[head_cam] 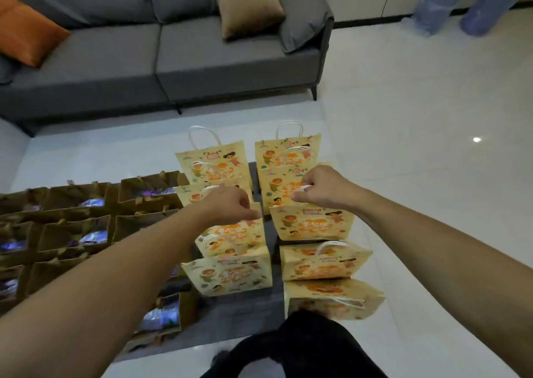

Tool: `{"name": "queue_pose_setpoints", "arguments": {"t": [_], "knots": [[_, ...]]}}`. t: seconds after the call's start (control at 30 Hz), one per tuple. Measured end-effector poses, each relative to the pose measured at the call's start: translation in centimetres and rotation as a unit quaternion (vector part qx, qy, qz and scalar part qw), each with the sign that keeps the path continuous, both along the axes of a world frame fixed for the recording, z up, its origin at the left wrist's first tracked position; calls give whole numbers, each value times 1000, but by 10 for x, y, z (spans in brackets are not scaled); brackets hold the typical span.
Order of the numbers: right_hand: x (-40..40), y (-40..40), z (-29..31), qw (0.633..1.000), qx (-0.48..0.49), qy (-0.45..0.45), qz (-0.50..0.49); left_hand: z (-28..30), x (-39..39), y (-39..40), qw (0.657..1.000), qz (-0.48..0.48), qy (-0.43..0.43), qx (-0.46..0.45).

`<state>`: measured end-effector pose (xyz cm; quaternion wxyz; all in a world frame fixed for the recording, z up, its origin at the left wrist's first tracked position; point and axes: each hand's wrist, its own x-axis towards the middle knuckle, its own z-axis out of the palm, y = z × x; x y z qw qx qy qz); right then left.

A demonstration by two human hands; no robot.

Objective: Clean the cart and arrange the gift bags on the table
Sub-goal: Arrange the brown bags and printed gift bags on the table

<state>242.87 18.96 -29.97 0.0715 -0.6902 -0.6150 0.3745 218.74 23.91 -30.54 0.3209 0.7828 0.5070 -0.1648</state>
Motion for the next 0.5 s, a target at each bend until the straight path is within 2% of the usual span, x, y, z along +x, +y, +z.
{"name": "queue_pose_setpoints", "arguments": {"t": [0.17, 0.37, 0.5], "knots": [[-10, -8, 50, 995, 83, -35, -47, -4, -46, -28, 993, 19, 28, -109], [-18, -18, 117, 982, 152, -37, -107, 8, -56, -52, 993, 36, -12, -112], [-28, -22, 161, 972, 198, -30, -119, 45, -64, -51, 996, 38, -30, -75]]}}
